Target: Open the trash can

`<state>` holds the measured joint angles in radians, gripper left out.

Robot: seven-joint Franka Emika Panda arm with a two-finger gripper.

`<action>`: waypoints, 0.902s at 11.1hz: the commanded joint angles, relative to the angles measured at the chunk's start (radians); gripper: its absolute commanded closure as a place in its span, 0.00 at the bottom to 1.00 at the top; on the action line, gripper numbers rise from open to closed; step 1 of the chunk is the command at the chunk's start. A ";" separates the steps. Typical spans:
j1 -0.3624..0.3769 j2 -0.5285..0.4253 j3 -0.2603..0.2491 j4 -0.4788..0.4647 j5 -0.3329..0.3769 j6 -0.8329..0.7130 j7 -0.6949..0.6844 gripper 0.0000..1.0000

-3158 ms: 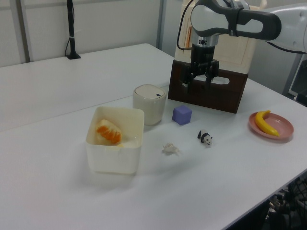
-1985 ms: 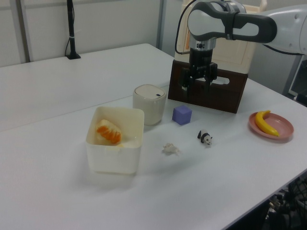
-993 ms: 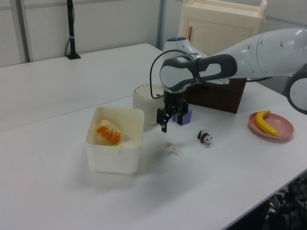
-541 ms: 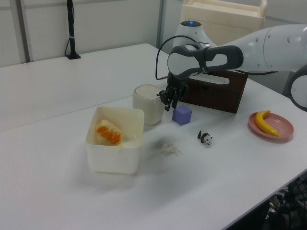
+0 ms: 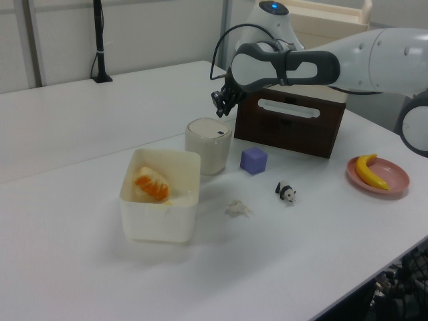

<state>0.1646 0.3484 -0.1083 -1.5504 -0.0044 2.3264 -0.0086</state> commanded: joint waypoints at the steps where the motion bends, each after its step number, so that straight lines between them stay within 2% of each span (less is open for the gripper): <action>1: 0.004 0.128 -0.007 0.053 -0.054 0.112 0.062 0.76; 3: 0.004 0.184 -0.007 0.072 -0.136 0.146 0.136 0.77; 5: 0.006 0.196 -0.005 0.061 -0.164 0.143 0.142 0.80; 7: 0.009 0.184 -0.004 0.049 -0.146 0.136 0.151 0.80; 8: 0.003 0.141 -0.004 0.047 -0.137 0.120 0.168 0.79; 10: -0.011 0.045 -0.002 0.046 -0.091 -0.015 0.164 0.75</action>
<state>0.1598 0.5086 -0.1081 -1.4801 -0.1397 2.4575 0.1423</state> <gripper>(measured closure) 0.771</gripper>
